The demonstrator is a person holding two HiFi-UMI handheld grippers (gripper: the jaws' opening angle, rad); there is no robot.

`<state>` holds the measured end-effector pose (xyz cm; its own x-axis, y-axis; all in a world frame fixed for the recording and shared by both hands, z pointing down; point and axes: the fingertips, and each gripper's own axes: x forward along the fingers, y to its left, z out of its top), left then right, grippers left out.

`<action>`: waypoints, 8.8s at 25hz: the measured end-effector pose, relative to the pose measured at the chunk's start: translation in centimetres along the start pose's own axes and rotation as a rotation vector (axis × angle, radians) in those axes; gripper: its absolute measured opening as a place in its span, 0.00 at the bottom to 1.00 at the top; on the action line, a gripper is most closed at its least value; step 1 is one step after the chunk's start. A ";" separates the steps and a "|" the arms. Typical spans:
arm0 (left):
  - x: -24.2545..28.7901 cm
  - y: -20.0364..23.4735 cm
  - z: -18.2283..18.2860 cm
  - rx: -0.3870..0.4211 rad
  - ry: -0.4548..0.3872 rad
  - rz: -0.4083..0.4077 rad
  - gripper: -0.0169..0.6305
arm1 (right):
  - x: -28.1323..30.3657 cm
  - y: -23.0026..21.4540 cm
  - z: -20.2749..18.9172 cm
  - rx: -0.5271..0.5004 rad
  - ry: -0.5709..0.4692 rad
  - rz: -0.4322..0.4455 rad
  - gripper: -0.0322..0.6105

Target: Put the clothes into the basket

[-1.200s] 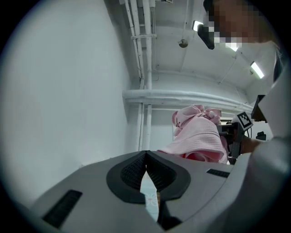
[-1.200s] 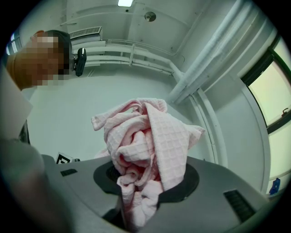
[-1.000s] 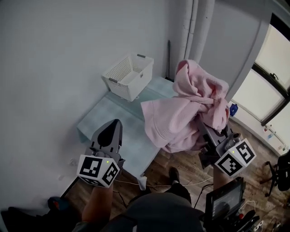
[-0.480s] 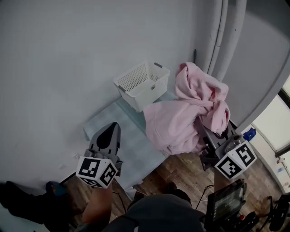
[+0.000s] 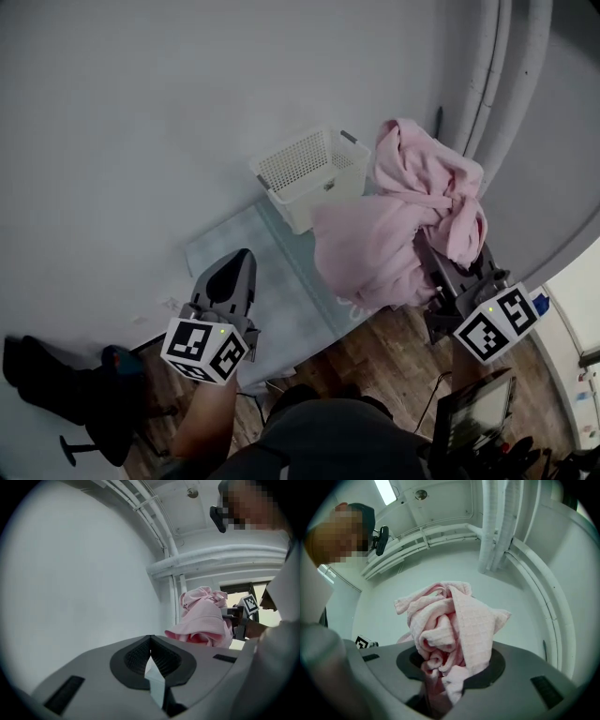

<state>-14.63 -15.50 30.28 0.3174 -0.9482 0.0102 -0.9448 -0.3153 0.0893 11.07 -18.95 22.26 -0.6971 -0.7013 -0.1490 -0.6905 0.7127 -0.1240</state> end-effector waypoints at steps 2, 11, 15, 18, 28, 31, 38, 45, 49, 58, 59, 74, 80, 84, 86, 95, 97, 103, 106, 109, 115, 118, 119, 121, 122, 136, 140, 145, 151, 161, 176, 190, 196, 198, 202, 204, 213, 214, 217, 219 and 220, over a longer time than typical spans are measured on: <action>-0.2 0.0 0.1 -0.001 -0.001 0.005 0.04 | 0.0 -0.1 -0.2 0.006 0.005 -0.004 0.32; -0.1 -0.1 1.7 0.039 0.042 -0.032 0.04 | -0.1 -0.2 -0.5 0.059 0.008 -0.082 0.32; -0.5 -0.2 1.3 0.031 0.016 -0.033 0.04 | -0.2 -0.1 -0.2 0.032 0.001 -0.084 0.32; -0.6 -0.4 0.5 0.023 0.016 -0.032 0.04 | -0.2 -0.2 -0.4 0.031 -0.005 -0.083 0.32; -2.2 -0.5 -0.2 0.033 0.039 0.007 0.04 | 0.1 0.1 -0.3 0.041 -0.003 -0.050 0.32; -2.9 -0.9 -0.3 0.033 0.040 0.038 0.04 | 0.1 -0.1 -0.4 0.044 -0.002 -0.019 0.32; -4.3 -3.1 0.3 0.031 0.022 0.096 0.04 | 0.1 -0.5 -0.4 0.044 0.022 0.054 0.32; -6.0 -5.2 0.5 0.012 0.022 0.149 0.04 | -0.2 -0.5 -0.2 0.039 0.066 0.108 0.32; -2.0 -3.3 -1.7 -0.010 0.061 0.188 0.04 | 4.9 -4.2 -4.8 0.092 0.143 0.150 0.32; 5.9 4.5 -5.9 -0.027 0.166 0.272 0.04 | 16.9 -8.9 -15.2 0.117 0.352 0.217 0.32; 6.1 4.9 -6.5 -0.032 0.175 0.278 0.04 | 17.4 -8.9 -16.5 0.118 0.380 0.228 0.32; 7.8 7.3 -12.7 -0.088 0.228 0.290 0.04 | 20.0 -7.9 -30.1 0.077 0.786 0.380 0.32; 8.5 7.3 -13.5 -0.103 0.236 0.290 0.04 | 20.2 -8.1 -33.0 0.013 0.899 0.420 0.32; 8.6 7.4 -13.0 -0.107 0.231 0.309 0.04 | 20.3 -8.2 -34.2 -0.009 0.961 0.445 0.32; 8.8 7.3 -12.9 -0.119 0.228 0.315 0.04 | 20.3 -8.4 -35.0 -0.010 1.000 0.454 0.32; 8.8 6.9 -12.8 -0.138 0.241 0.319 0.04 | 20.1 -8.7 -38.6 -0.046 1.172 0.472 0.32; 8.0 7.0 -12.7 -0.142 0.246 0.320 0.04 | 19.8 -8.2 -39.2 -0.052 1.208 0.472 0.32; 7.0 8.5 -14.1 -0.137 0.247 0.349 0.04 | 20.2 -7.5 -43.4 -0.074 1.289 0.454 0.32; 6.8 8.4 -14.5 -0.131 0.247 0.355 0.04 | 20.2 -7.5 -45.0 -0.106 1.312 0.445 0.32; 6.4 8.0 -14.4 -0.129 0.247 0.360 0.04 | 19.8 -7.6 -45.7 -0.134 1.327 0.439 0.32; 5.8 7.7 -14.1 -0.130 0.248 0.365 0.04 | 19.8 -8.1 -46.8 -0.138 1.359 0.427 0.33; 5.8 7.6 -14.4 -0.133 0.252 0.367 0.04 | 19.8 -8.0 -47.3 -0.167 1.364 0.427 0.34; 5.7 7.6 -14.5 -0.135 0.253 0.368 0.04 | 19.8 -7.9 -47.4 -0.173 1.369 0.429 0.34; 5.6 7.5 -14.6 -0.138 0.251 0.374 0.04 | 19.8 -7.9 -47.6 -0.180 1.378 0.431 0.34; 5.6 7.5 -14.6 -0.139 0.250 0.377 0.04 | 19.8 -7.9 -47.7 -0.185 1.380 0.431 0.34; 4.1 6.2 -13.3 -0.128 0.236 0.395 0.04 | 20.1 -8.2 -47.9 -0.149 1.344 0.444 0.45; 3.3 5.9 -13.0 -0.118 0.234 0.409 0.04 | 20.7 -7.9 -46.7 -0.222 1.308 0.468 0.55; 2.0 4.3 -12.3 -0.108 0.220 0.427 0.04 | 20.7 -6.7 -42.7 -0.238 1.214 0.542 0.56; 0.1 2.5 -10.7 -0.091 0.195 0.455 0.04 | 21.9 -6.0 -34.9 -0.212 0.993 0.524 0.56; -2.7 -0.8 -7.5 -0.029 0.139 0.413 0.04 | 19.2 -1.6 -19.8 -0.116 0.543 0.525 0.55; -12.3 -3.5 -3.4 -0.012 0.030 0.265 0.04 | 6.2 5.7 -9.9 0.027 0.262 0.369 0.32; -18.1 -7.9 -3.2 -0.021 -0.015 0.151 0.04 | -4.5 11.8 -6.6 -0.001 0.194 0.214 0.19; -19.9 -9.6 -3.0 -0.022 -0.021 0.133 0.04 | -8.4 11.9 -6.1 0.020 0.186 0.136 0.11; -20.5 -10.0 -2.7 -0.026 -0.034 0.145 0.04 | -9.2 12.0 -5.9 0.025 0.176 0.128 0.10; -20.5 -10.8 -2.2 -0.007 -0.039 0.169 0.04 | -10.3 11.1 -5.3 0.015 0.160 0.121 0.07; -20.2 -11.6 -1.8 0.018 -0.036 0.181 0.04 | -10.7 10.8 -5.0 0.013 0.151 0.128 0.07; -19.2 -14.4 -0.8 0.020 -0.047 0.199 0.04 | -12.6 9.8 -4.1 0.002 0.158 0.163 0.07; -19.1 -14.5 -0.8 0.019 -0.047 0.203 0.04 | -12.6 9.5 -4.0 0.009 0.155 0.160 0.07; -18.5 -15.1 -0.9 0.019 -0.052 0.210 0.04 | -12.6 8.7 -4.1 0.031 0.161 0.156 0.07; -18.1 -15.7 -0.8 0.026 -0.048 0.204 0.04 | -13.0 8.3 -4.0 0.044 0.160 0.163 0.07; -17.9 -16.0 -0.7 0.030 -0.047 0.201 0.04 | -13.1 8.1 -3.7 0.052 0.153 0.168 0.07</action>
<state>-5.17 6.49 29.38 0.1189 -0.9927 -0.0216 -0.9909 -0.1200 0.0603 13.90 -3.99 26.85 -0.8254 -0.5642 -0.0218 -0.5540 0.8167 -0.1613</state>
